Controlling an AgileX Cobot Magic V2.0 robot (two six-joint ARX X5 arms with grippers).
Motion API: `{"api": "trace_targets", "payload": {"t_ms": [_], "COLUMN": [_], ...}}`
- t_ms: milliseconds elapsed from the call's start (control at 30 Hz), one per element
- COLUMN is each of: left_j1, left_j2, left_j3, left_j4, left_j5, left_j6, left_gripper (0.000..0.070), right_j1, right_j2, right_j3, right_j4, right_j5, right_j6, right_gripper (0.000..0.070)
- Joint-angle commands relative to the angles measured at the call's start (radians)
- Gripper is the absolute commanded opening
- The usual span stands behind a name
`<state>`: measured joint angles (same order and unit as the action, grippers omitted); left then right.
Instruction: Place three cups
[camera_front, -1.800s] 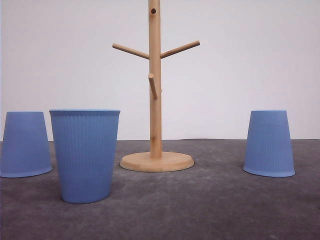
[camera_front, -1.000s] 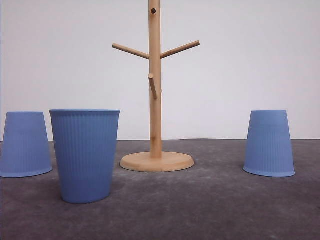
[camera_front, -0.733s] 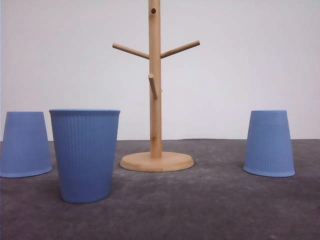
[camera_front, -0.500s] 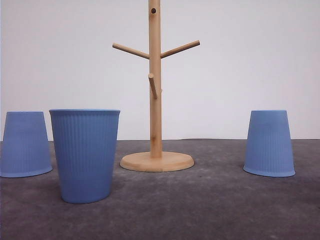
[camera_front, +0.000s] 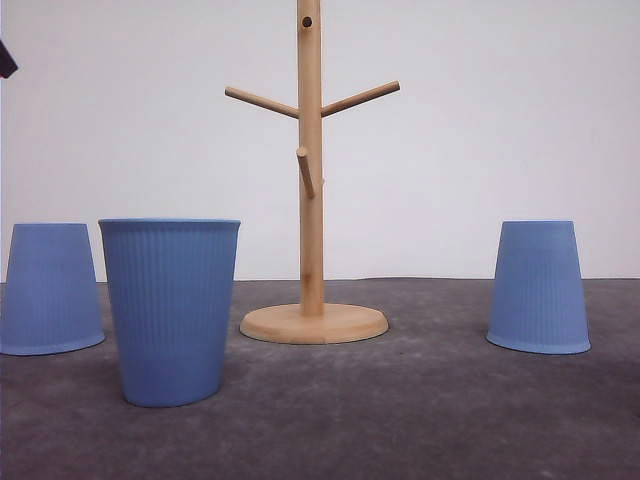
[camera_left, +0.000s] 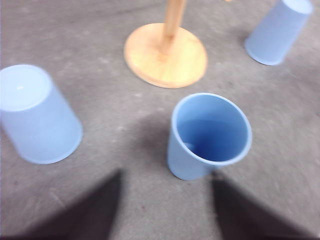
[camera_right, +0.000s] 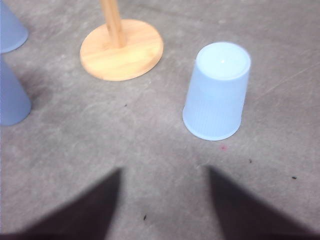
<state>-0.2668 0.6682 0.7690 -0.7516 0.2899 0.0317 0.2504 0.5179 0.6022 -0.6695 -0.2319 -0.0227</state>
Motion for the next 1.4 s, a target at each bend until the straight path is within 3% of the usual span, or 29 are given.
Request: {"api": "trace_targets", "payload": {"t_ms": [0,67,167,333,533,733,967,1367], "left_j1": [-0.004,-0.003,-0.003,-0.001,0.0,0.012,0.053,0.131], "left_j2": [0.005,0.007,0.026,0.123,0.311,0.492,0.65,0.836], "left_j3": [0.023,0.023,0.025,0.067,0.166,0.249,0.318,0.338], "left_j4": [0.011,0.01,0.009,-0.035,-0.099,-0.081,-0.003,0.16], "left_j5": [-0.005,-0.02,-0.083,-0.137,-0.17,-0.233,-0.28,-0.282], "left_j6": [-0.061,-0.094,-0.17,-0.272,-0.271,-0.251,-0.242,-0.211], "left_gripper": [0.0447,0.045,0.0532,0.0532,0.0532,0.056,0.0589,0.0598], "right_j1": [0.003,0.003,0.003,0.003,0.003,0.003,0.003,0.003], "right_j2": [0.003,0.003,0.003,0.003,0.003,0.003,0.003,0.003], "right_j3": [0.014,0.014,0.013,0.014,0.014,0.013,0.013,0.013], "right_j4": [0.014,0.019,0.029,0.034,0.034,0.034,0.034,0.037], "right_j5": [0.004,0.004,0.002,-0.001,-0.001,-0.001,0.0,0.0], "right_j6": [-0.007,-0.007,-0.004,-0.003,0.013,0.013,0.013,0.012], "right_gripper": [0.0447,0.0447,0.0447,0.0447,0.0447,0.0447,0.0447,0.0447]}}
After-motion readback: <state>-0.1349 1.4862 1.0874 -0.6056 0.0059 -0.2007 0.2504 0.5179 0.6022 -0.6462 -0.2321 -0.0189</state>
